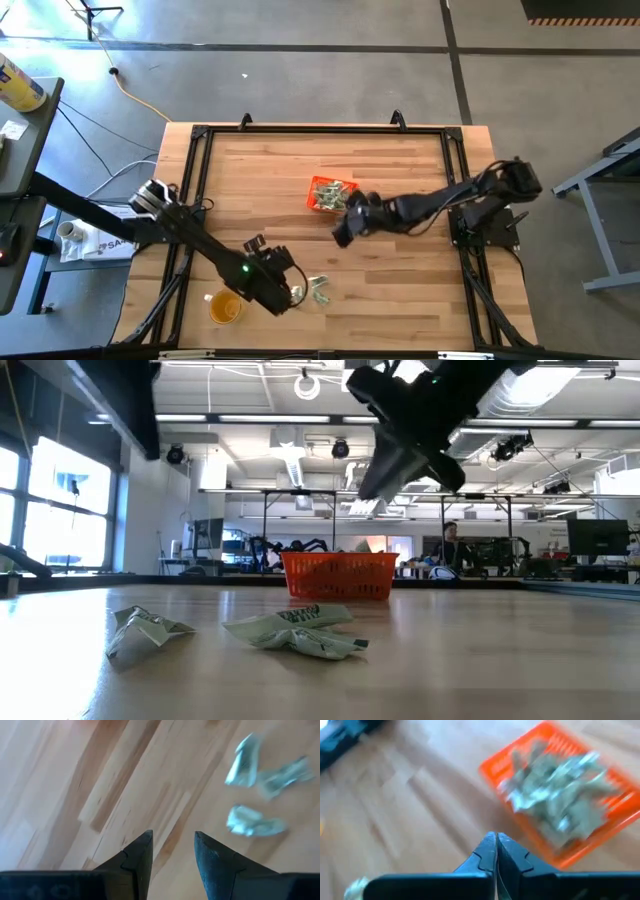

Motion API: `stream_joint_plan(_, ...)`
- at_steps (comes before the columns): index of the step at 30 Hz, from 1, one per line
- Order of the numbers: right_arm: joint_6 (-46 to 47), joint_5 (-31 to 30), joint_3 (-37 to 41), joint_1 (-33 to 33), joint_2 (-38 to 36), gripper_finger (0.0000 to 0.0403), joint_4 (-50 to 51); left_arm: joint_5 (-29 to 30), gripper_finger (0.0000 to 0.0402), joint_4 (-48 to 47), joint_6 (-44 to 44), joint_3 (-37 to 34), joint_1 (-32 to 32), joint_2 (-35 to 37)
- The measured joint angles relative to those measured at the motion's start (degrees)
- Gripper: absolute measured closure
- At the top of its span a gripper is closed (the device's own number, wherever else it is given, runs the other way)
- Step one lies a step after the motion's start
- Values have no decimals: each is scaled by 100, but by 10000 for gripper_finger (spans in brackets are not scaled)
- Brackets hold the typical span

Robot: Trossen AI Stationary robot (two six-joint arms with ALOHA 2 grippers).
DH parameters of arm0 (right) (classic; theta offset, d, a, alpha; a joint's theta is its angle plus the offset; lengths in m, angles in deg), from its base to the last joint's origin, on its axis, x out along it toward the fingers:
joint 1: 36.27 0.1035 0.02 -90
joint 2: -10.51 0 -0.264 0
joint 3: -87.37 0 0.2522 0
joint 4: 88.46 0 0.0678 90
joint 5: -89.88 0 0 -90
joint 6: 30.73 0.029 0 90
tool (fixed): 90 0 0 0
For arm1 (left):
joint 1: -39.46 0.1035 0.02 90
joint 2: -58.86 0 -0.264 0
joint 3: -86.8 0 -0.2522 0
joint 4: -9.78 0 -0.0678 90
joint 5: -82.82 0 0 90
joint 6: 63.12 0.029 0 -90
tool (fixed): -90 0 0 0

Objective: Pick and place Stevia / Truvia into bins
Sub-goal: Put the stevia packet into the basket

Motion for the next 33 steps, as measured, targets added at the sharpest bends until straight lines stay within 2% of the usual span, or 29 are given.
stream_joint_plan(5,-312,479,-1,-692,-15,396,-296,-6,225,1397,599,-930,189,1008)
stream_joint_plan(9,-581,735,-5,-1075,75,376,-785,-594,225,3085,1023,-2141,364,2110)
stream_joint_plan(13,-581,570,-5,-1353,89,341,-879,-954,225,4465,855,-3326,455,2997)
stream_joint_plan(17,-572,575,-5,-1541,87,302,-923,-1011,225,5145,370,-4068,432,3368)
stream_joint_plan(19,-651,1041,-4,-1558,77,285,-1169,-1251,225,5323,302,-4241,433,3386)
stream_joint_plan(21,-912,1791,-13,-1432,59,273,-1243,-1529,225,5373,329,-4271,433,3319)
stream_joint_plan(22,-1064,2142,-15,-1304,56,270,-1147,-1637,225,5381,369,-4273,433,3274)
stream_joint_plan(24,-1310,2433,-20,-934,56,267,-597,-1710,225,5269,467,-4290,433,3205)
stream_joint_plan(26,-1461,2218,-7,-490,68,266,161,-1738,225,5271,530,-4288,433,3150)
stream_joint_plan(28,-1729,1734,-7,-34,143,266,598,-1729,225,5247,628,-4288,433,3142)
stream_joint_plan(33,-3115,700,-9,726,444,261,441,-1681,225,5268,840,-4287,433,3090)
